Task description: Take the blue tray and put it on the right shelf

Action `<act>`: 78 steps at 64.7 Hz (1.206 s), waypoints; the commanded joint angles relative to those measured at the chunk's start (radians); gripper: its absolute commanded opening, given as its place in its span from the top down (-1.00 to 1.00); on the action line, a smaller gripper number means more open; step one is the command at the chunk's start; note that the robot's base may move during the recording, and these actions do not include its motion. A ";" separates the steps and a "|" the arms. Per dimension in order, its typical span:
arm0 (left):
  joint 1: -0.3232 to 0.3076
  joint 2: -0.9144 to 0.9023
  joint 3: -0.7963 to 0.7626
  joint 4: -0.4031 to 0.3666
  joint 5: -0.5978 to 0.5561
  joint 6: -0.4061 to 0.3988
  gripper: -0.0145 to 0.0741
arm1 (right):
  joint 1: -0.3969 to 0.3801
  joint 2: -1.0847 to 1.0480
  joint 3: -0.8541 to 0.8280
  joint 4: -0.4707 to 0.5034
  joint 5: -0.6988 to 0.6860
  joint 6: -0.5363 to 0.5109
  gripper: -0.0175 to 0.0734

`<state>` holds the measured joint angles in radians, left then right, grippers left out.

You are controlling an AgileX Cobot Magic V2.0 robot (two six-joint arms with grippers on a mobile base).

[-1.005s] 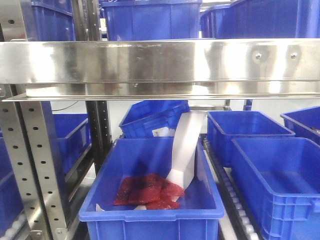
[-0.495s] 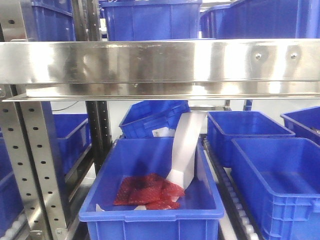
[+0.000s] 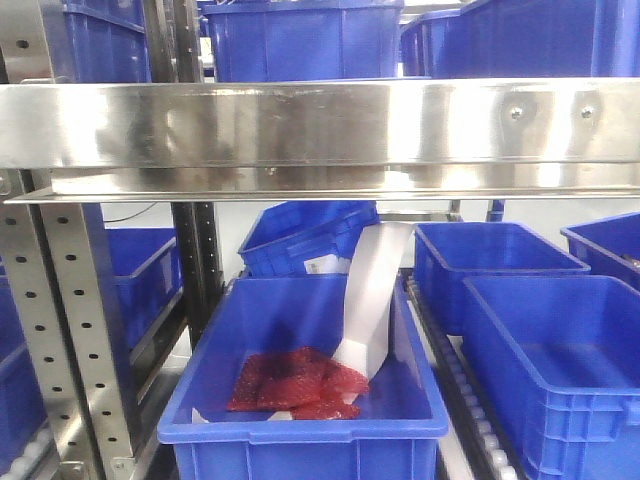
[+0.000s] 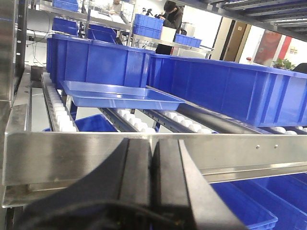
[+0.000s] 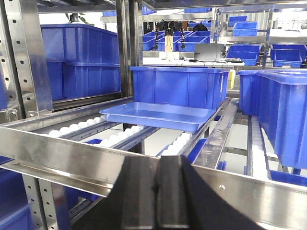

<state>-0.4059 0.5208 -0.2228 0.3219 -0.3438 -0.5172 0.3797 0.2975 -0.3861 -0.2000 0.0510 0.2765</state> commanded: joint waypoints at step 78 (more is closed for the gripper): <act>0.000 -0.002 -0.029 -0.005 -0.096 -0.004 0.78 | -0.350 -0.329 0.392 0.186 -0.110 -0.225 0.52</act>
<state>-0.4059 0.5208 -0.2223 0.3240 -0.3504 -0.5172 0.0340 -0.0104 0.0285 -0.0157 0.0306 0.0496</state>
